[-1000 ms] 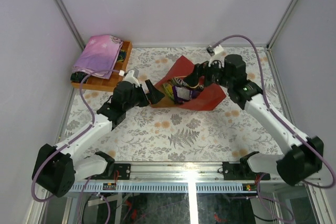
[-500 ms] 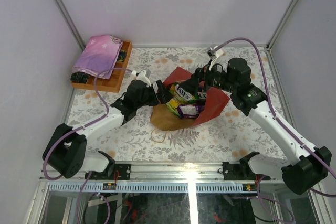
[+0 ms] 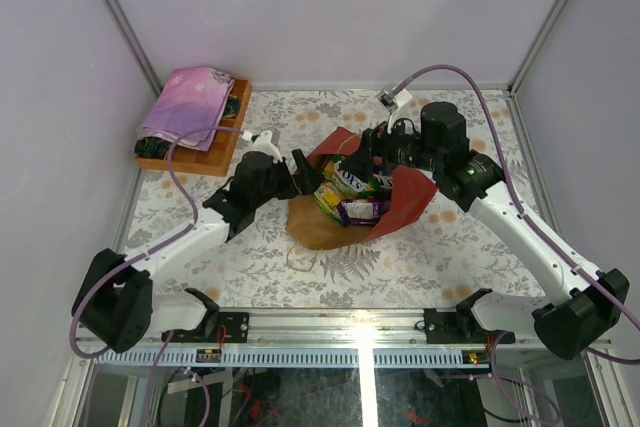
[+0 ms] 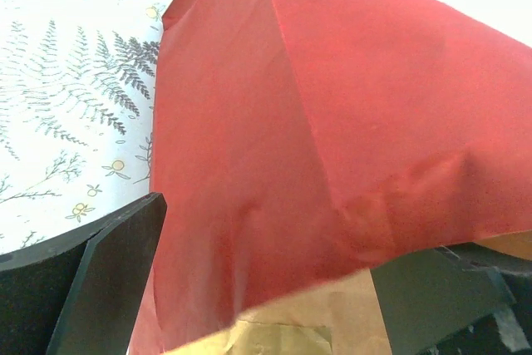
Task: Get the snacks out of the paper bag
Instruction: Adjust the paper bag at the center of the board.
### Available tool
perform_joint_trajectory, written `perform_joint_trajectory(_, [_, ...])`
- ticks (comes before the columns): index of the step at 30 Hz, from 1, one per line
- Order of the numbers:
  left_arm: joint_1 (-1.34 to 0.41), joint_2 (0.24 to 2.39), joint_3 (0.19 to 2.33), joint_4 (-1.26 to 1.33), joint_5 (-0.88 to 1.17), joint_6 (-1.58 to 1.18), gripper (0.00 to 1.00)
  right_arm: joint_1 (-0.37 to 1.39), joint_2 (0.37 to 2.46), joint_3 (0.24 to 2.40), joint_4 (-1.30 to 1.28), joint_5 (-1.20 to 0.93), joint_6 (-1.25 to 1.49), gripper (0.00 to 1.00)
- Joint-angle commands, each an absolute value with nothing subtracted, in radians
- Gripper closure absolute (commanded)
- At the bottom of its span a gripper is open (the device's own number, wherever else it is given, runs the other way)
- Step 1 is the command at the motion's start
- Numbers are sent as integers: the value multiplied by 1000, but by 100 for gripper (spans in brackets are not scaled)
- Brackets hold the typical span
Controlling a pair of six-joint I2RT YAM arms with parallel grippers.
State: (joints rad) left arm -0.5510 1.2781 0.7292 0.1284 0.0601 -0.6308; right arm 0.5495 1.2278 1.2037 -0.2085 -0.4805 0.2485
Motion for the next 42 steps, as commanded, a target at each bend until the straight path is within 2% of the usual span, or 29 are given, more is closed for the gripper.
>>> perform_joint_trajectory(1, [-562, 1176, 758, 71, -20, -577, 3, 564, 1193, 1267, -233, -490, 208, 22])
perform_joint_trajectory(5, [-561, 1061, 763, -40, -77, -545, 2, 571, 1177, 1267, -239, -491, 206, 31])
perform_joint_trajectory(10, [-562, 923, 833, -208, -120, -522, 1, 586, 1179, 1277, -248, -505, 213, 49])
perform_joint_trajectory(11, [-561, 895, 839, -221, -107, -521, 4, 591, 1178, 1280, -249, -506, 215, 50])
perform_joint_trajectory(14, [-562, 836, 826, -211, 7, -528, 12, 606, 1175, 1291, -252, -511, 214, 48])
perform_joint_trajectory(18, [-596, 864, 745, -130, 122, -575, 20, 619, 1181, 1310, -258, -509, 214, 44])
perform_joint_trajectory(21, [-668, 915, 697, -66, 99, -602, 24, 623, 1181, 1322, -274, -491, 208, 44])
perform_joint_trajectory(26, [-836, 1014, 691, 20, -28, -604, 24, 623, 1158, 1330, -319, -402, 177, 46])
perform_joint_trajectory(28, [-880, 1066, 698, 51, -71, -604, 24, 623, 1152, 1327, -330, -377, 167, 54])
perform_joint_trajectory(32, [-907, 1183, 688, 130, -120, -633, 25, 623, 1151, 1309, -330, -359, 166, 90])
perform_joint_trajectory(33, [-909, 1212, 679, 163, -135, -636, 25, 623, 1151, 1300, -323, -358, 169, 94])
perform_joint_trajectory(39, [-941, 1430, 678, 311, -237, -645, 27, 623, 1152, 1261, -295, -329, 164, 98])
perform_joint_trajectory(42, [-958, 1523, 717, 374, -283, -645, 24, 623, 1157, 1228, -255, -322, 153, 100])
